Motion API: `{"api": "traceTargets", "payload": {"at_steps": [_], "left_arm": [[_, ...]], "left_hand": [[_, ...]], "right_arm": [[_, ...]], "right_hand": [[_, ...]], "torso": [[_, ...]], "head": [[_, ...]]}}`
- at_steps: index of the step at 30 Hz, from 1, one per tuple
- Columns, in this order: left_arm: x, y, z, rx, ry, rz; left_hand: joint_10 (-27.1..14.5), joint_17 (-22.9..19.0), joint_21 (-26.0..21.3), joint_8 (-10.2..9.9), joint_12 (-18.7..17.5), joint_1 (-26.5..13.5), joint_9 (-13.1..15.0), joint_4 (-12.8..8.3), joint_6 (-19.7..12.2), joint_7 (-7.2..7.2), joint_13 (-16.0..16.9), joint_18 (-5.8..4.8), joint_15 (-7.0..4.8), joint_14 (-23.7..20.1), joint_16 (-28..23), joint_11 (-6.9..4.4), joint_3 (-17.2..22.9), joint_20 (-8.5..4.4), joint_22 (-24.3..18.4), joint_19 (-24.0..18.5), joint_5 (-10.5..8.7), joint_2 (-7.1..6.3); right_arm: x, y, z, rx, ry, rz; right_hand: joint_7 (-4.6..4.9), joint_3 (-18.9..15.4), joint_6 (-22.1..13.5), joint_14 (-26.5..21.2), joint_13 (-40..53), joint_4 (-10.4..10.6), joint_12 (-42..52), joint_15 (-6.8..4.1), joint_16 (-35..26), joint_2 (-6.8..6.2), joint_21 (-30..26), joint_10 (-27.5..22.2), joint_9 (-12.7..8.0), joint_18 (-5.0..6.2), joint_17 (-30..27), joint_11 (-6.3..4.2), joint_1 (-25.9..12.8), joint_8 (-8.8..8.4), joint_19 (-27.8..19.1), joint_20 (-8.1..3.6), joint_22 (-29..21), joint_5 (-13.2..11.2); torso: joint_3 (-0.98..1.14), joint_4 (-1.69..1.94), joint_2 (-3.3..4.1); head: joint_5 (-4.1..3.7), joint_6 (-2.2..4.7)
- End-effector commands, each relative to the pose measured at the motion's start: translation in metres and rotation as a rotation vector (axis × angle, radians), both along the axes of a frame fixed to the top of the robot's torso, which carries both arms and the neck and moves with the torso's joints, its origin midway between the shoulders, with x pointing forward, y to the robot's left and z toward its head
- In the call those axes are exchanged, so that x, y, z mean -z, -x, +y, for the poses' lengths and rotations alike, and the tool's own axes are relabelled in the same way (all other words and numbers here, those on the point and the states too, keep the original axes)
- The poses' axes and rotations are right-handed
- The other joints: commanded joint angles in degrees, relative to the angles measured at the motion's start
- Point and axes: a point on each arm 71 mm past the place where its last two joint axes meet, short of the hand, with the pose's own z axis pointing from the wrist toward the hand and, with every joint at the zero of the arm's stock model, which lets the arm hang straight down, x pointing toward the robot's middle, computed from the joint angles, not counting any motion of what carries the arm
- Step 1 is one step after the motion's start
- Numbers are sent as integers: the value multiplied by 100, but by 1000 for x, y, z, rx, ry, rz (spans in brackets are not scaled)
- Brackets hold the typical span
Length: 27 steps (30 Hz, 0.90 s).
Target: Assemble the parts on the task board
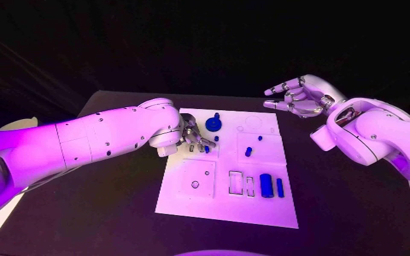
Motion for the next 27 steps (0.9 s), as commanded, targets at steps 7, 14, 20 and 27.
{"api": "traceTargets", "payload": {"at_steps": [7,14,20,27], "left_arm": [[-1,-3,-4,20,-29,15],[0,-3,-7,29,-33,21],[0,-4,-8,33,-36,24],[-1,-5,-11,40,-43,30]], "left_hand": [[10,1508,-2,81,15,255,164,-20,-118,-4,18,-79,-36,582,17,11,34,-37,455,131,331,101],[9,1508,-2,90,15,332,211,-21,-134,-5,22,-79,-36,582,17,10,80,-37,458,130,369,129],[11,1508,0,95,18,437,263,-26,-155,-7,31,-79,-38,582,17,7,175,-38,466,131,389,156],[12,1508,2,96,21,479,283,-29,-162,-7,37,-80,-38,582,17,7,216,-38,471,132,392,155]], "right_arm": [[2,0,1,-1,12,-2],[2,-1,1,0,14,-1],[2,-1,1,0,15,1],[3,-1,2,-3,16,3]], "right_hand": [[-4,-37,39,447,-5,8,-21,0,-20,51,-37,-23,6,2,870,-27,0,12,118,8,565,25],[-4,-40,40,445,-10,12,-25,0,-25,56,-39,-25,6,3,863,-28,-3,12,116,7,561,29],[-4,-40,40,445,-10,12,-25,0,-25,56,-39,-25,6,3,863,-28,-3,12,116,7,561,29],[-5,-45,43,441,-19,14,-35,-1,-36,63,-48,-29,5,6,846,-29,-3,12,109,6,546,37]], "torso": [[5,0,0],[3,-4,2],[4,0,3],[2,1,1]], "head": [[0,-29],[-5,-38],[-11,-48],[-6,-61]]}}
